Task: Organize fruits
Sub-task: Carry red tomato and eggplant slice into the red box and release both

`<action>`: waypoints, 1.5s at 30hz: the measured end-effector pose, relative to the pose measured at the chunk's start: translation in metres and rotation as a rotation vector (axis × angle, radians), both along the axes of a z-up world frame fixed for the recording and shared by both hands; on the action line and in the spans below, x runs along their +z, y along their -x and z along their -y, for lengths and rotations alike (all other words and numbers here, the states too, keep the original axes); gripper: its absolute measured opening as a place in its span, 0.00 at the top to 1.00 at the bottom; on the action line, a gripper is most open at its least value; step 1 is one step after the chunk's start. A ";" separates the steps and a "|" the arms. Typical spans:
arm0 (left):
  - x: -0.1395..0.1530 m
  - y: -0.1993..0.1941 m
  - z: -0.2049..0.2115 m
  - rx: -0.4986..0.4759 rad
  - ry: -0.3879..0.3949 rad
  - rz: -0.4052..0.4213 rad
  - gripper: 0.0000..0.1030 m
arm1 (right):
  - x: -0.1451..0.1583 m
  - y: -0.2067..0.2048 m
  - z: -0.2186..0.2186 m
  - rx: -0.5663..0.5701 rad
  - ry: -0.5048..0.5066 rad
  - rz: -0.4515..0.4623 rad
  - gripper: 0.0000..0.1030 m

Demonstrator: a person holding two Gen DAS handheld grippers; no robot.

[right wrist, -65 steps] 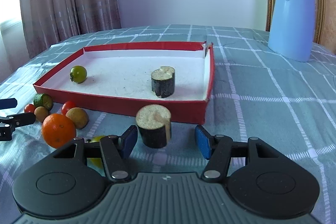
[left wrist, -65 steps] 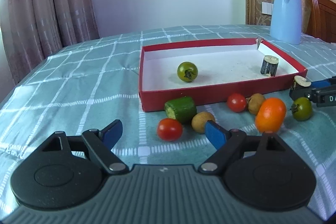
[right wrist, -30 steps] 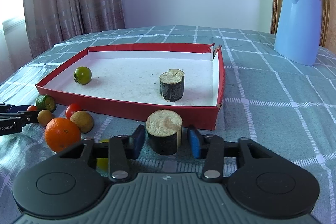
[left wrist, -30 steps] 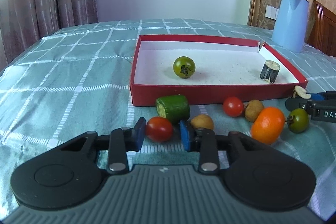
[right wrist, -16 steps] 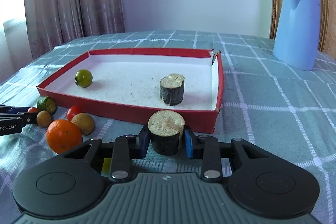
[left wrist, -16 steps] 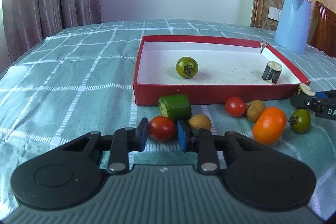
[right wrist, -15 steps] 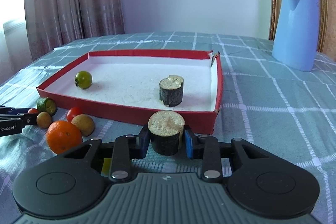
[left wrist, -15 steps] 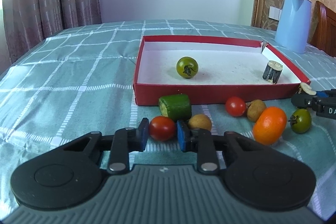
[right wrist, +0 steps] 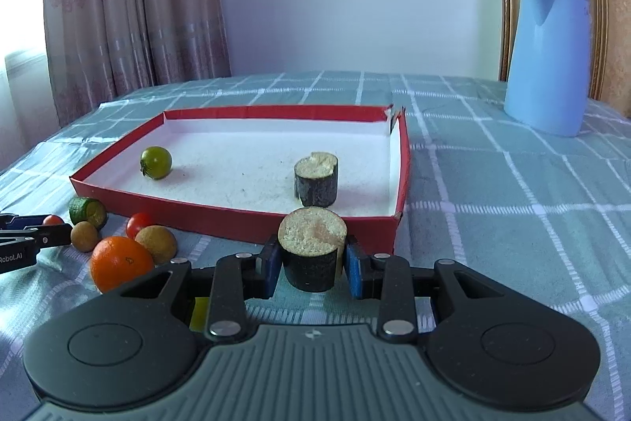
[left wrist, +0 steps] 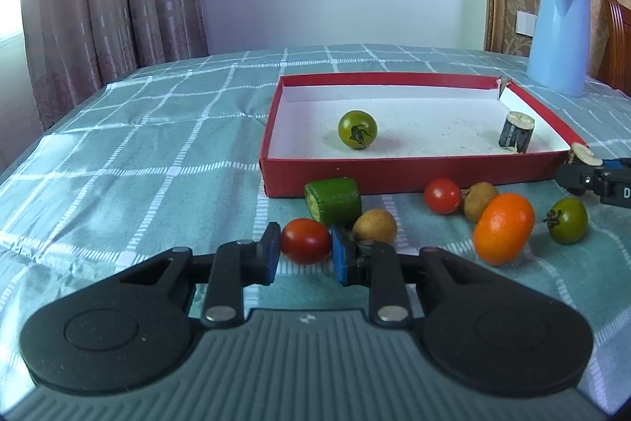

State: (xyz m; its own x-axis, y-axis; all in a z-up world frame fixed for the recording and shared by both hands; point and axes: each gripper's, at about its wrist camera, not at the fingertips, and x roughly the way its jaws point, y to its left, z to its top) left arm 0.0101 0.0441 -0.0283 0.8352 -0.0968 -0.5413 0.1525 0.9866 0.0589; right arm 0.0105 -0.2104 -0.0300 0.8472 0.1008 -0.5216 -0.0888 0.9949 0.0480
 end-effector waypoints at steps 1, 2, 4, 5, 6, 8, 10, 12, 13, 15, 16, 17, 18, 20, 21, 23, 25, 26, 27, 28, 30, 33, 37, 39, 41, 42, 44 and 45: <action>-0.001 0.000 0.002 0.003 -0.007 -0.001 0.76 | 0.000 0.000 0.000 0.001 0.001 -0.003 0.68; -0.002 0.000 0.003 0.014 -0.020 -0.002 0.76 | 0.000 -0.001 0.000 0.000 0.001 -0.004 0.68; -0.001 0.000 0.005 0.022 -0.026 -0.001 0.76 | 0.000 0.000 0.001 -0.005 -0.003 -0.001 0.68; 0.000 0.000 0.004 0.026 -0.011 -0.005 0.76 | 0.001 0.000 0.001 -0.008 -0.004 0.001 0.68; 0.002 0.001 0.004 0.025 0.003 -0.004 0.76 | 0.001 0.001 0.001 -0.008 -0.004 0.003 0.68; 0.006 0.002 0.007 0.022 0.011 0.006 0.76 | 0.001 0.002 0.001 -0.009 -0.005 0.008 0.68; 0.010 0.004 0.012 0.015 0.008 0.017 0.76 | 0.002 0.003 0.000 -0.007 0.002 0.014 0.68; 0.015 0.004 0.017 0.000 0.013 0.024 0.76 | 0.002 0.004 -0.002 -0.001 0.008 0.013 0.68; 0.017 0.004 0.019 -0.008 0.015 0.026 0.76 | 0.002 0.004 -0.001 -0.001 0.009 0.014 0.68; 0.019 0.004 0.023 -0.010 0.016 0.026 0.76 | 0.003 0.004 -0.001 -0.002 0.005 0.016 0.68; 0.020 0.003 0.025 -0.011 0.015 0.025 0.76 | 0.003 0.004 -0.001 -0.002 0.004 0.017 0.68; 0.021 0.002 0.027 -0.016 0.015 0.025 0.76 | 0.003 0.005 -0.001 -0.003 0.004 0.018 0.68; 0.023 0.002 0.028 -0.020 0.019 0.026 0.76 | 0.004 0.006 -0.001 -0.004 0.006 0.021 0.68; 0.028 0.000 0.030 -0.035 0.036 0.028 0.76 | 0.007 0.006 -0.002 -0.001 0.015 0.029 0.68; 0.032 -0.001 0.033 -0.041 0.038 0.036 0.76 | 0.010 0.005 -0.002 0.002 0.020 0.036 0.68; 0.039 -0.005 0.039 -0.045 0.030 0.057 0.76 | 0.017 0.002 -0.003 0.003 0.028 0.050 0.68; 0.044 -0.014 0.046 -0.051 0.028 0.067 0.76 | 0.025 -0.004 -0.004 -0.001 0.043 0.072 0.69; 0.046 -0.021 0.049 -0.055 0.032 0.067 0.76 | 0.029 -0.009 -0.005 -0.007 0.052 0.083 0.69; 0.047 -0.027 0.052 -0.059 0.033 0.066 0.76 | 0.032 -0.014 -0.004 -0.011 0.054 0.086 0.69; 0.047 -0.033 0.056 -0.058 0.029 0.064 0.76 | 0.034 -0.022 -0.004 -0.015 0.054 0.080 0.69; 0.046 -0.050 0.065 -0.051 0.020 0.047 0.76 | 0.036 -0.035 -0.004 -0.026 0.057 0.072 0.69; 0.040 -0.073 0.075 -0.039 0.020 0.015 0.76 | 0.033 -0.057 -0.006 -0.040 0.083 0.054 0.69; 0.029 -0.102 0.085 -0.022 0.013 -0.020 0.76 | 0.030 -0.085 -0.009 -0.054 0.096 0.023 0.69; 0.027 -0.110 0.092 -0.009 -0.021 0.014 0.76 | 0.030 -0.099 -0.010 -0.068 0.089 0.013 0.69; 0.027 -0.117 0.097 -0.005 -0.027 0.019 0.76 | 0.029 -0.115 -0.010 -0.079 0.087 -0.005 0.69; 0.027 -0.120 0.099 -0.010 -0.017 0.016 0.76 | 0.028 -0.123 -0.010 -0.084 0.080 -0.019 0.69; 0.026 -0.126 0.104 -0.015 -0.018 0.013 0.76 | 0.023 -0.138 -0.011 -0.092 0.091 -0.044 0.69; 0.026 -0.129 0.106 -0.017 -0.026 0.016 0.76 | 0.019 -0.144 -0.012 -0.096 0.101 -0.057 0.69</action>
